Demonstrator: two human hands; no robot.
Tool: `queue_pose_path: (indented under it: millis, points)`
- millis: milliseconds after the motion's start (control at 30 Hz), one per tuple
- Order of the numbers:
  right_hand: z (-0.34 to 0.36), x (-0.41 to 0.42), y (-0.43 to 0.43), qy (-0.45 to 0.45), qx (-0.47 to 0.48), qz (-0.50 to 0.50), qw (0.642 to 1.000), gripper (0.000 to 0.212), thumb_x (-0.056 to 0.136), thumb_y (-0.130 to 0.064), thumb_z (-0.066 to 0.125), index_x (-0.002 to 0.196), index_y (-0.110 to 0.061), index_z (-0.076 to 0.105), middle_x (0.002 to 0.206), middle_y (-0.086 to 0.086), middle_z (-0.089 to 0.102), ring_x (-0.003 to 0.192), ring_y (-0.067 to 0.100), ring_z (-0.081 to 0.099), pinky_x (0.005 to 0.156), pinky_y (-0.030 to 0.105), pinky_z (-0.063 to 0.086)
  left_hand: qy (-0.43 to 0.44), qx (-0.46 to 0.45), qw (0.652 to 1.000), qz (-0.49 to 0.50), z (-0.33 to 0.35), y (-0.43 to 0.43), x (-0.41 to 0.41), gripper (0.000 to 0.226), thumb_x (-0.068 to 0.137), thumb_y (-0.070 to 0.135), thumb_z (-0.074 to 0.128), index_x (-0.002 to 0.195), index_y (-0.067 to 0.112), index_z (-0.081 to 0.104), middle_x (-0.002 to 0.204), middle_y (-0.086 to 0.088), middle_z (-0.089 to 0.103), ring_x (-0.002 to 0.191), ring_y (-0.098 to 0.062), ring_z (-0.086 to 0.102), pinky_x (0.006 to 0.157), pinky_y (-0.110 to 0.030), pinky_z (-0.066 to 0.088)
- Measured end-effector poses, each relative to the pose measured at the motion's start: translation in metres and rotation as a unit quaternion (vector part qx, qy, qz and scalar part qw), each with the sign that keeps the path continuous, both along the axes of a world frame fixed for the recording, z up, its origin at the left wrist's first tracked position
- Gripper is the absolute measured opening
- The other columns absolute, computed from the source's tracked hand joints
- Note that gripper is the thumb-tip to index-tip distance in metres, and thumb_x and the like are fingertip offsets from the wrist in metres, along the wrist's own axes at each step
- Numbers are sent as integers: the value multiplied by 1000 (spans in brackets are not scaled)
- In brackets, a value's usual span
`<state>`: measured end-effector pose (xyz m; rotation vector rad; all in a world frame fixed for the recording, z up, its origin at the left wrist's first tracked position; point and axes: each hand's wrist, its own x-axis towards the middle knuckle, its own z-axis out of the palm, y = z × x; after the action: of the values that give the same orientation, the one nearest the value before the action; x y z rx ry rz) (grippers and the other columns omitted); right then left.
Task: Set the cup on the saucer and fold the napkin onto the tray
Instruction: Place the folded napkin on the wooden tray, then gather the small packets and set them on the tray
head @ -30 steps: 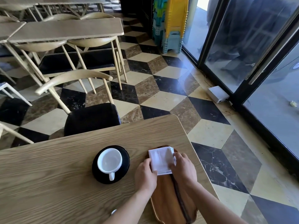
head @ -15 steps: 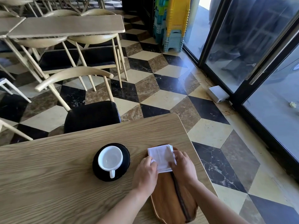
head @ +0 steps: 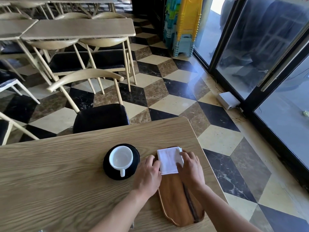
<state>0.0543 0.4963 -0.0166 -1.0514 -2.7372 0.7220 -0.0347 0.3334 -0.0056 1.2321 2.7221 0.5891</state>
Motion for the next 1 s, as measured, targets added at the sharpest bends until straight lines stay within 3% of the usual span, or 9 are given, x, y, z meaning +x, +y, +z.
queue_pose_path:
  millis: [67,200,333,433,600,767,867,1000]
  points:
    - [6,-5,-9,13,6,19,1000,45,88,-26,66,131,-17,55,125,3,58,116,26,51,93,37,47,33,-1,999,1,5,-13,-3,25,73,12,69,97,15,67,111,-6,63,107,-27,62,90,-39,53]
    - [19,-19,-31,34,0,49,998,37,89,-28,66,125,-19,61,121,2,62,114,25,55,91,35,47,90,1,996,5,17,-40,-8,28,77,14,65,105,14,65,125,-11,61,126,-30,53,105,-45,44]
    - [36,-31,-62,71,3,73,995,24,88,-25,66,110,-16,67,106,3,65,100,25,61,73,32,46,101,19,994,38,31,-74,-15,30,75,16,69,105,15,66,124,-12,62,123,-31,55,103,-45,46]
    - [43,-39,-88,78,5,116,990,8,84,-17,61,92,-15,61,91,3,59,89,29,59,65,30,37,103,32,991,73,37,-108,-20,29,75,16,70,104,16,65,121,-11,61,122,-31,54,100,-42,46]
    - [48,-54,-135,79,-10,148,986,21,88,-24,62,107,-17,67,99,2,62,97,25,58,78,36,49,89,28,986,140,38,-171,-24,32,76,18,70,107,18,66,125,-8,62,124,-29,54,96,-43,47]
    - [34,-50,-176,26,-37,150,988,17,85,-30,59,100,-29,67,88,-12,55,89,17,61,66,31,48,55,13,973,222,25,-243,-24,37,65,13,80,101,15,70,112,-11,66,103,-33,64,85,-44,53]
    - [17,-40,-191,-47,-52,157,985,26,84,-35,61,110,-33,65,104,-11,61,99,14,60,70,30,51,13,-3,954,299,8,-291,-24,39,60,9,83,97,14,72,105,-11,68,98,-36,65,79,-46,53]
    - [-4,-26,-206,-129,-5,163,978,41,81,-40,63,122,-40,56,116,-10,54,117,15,49,72,28,48,-38,-58,919,387,-18,-355,-22,39,59,14,83,96,16,72,97,-9,65,92,-36,64,73,-45,54]
